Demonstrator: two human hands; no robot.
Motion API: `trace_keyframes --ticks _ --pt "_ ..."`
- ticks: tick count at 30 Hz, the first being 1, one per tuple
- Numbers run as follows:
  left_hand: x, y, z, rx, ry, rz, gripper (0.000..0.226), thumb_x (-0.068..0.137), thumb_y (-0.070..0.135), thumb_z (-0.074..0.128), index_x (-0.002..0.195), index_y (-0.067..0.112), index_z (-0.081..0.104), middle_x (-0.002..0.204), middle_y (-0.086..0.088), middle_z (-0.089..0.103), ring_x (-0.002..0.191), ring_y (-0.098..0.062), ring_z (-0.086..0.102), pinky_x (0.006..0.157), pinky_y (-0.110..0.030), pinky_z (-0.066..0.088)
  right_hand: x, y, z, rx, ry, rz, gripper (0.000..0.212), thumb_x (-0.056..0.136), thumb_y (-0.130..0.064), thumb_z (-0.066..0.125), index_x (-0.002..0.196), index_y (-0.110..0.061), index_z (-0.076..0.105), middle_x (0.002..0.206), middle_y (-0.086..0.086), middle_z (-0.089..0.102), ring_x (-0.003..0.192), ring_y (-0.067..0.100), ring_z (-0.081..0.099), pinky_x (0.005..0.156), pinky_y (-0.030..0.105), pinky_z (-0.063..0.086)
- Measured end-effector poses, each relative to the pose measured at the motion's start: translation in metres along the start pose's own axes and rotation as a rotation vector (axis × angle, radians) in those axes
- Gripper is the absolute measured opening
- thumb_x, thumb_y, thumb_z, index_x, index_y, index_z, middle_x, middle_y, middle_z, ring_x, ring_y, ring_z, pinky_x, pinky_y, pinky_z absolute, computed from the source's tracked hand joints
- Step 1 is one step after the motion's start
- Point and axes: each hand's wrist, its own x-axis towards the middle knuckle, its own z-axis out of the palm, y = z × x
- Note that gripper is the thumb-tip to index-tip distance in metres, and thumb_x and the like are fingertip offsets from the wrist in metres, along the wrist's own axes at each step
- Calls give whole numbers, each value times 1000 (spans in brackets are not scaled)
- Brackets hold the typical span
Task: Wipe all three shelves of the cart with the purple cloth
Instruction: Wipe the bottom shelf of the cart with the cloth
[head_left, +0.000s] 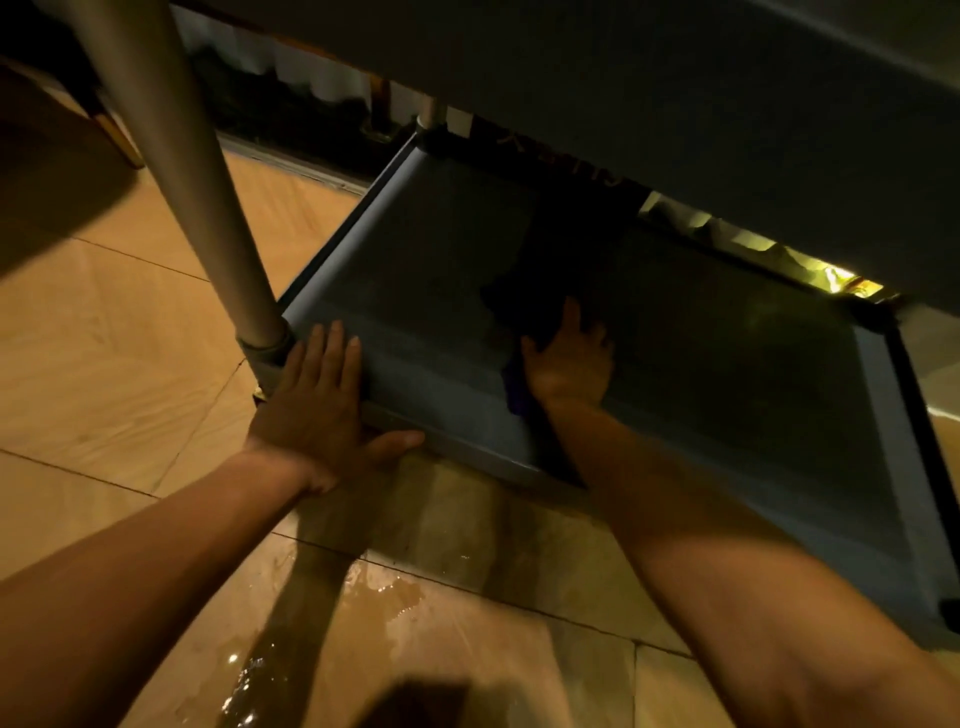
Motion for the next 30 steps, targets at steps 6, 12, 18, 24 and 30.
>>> trace_keyframes --ticks 6,12,18,24,30 --pt "-4 -4 0 -141 107 50 123 71 99 27 159 21 -8 169 -10 -6 151 -23 -12 120 -43 -6 -30 -83 49 105 -54 -145 71 98 -34 55 159 -28 20 149 22 38 127 40 52 97 44 47" --pt "-11 2 0 -650 338 -17 105 85 75 49 161 22 -1 170 -3 -4 156 -19 1 125 -46 18 -65 -106 49 334 -342 -729 62 95 -18 61 153 -24 39 145 15 49 127 35 53 102 41 45" --pt "-15 11 -9 -666 320 -82 104 84 79 43 161 24 1 169 1 -12 148 -4 -2 109 -11 13 -64 -90 8 415 -659 -813 34 98 -8 53 130 -7 64 120 14 63 99 9 58 86 7 47" --pt "-7 10 -12 -755 258 -157 105 79 89 35 160 27 9 169 -2 8 151 -15 14 119 -39 25 -56 -54 -35 89 -790 -703 43 90 -5 58 127 -22 69 132 8 64 114 24 62 97 31 49" --pt "-2 19 -40 -338 140 -53 82 89 79 32 145 19 41 150 -13 43 134 -31 44 108 -48 37 -39 35 -110 -474 -665 -396 31 89 -32 56 116 -25 69 118 5 67 100 25 63 92 43 54"
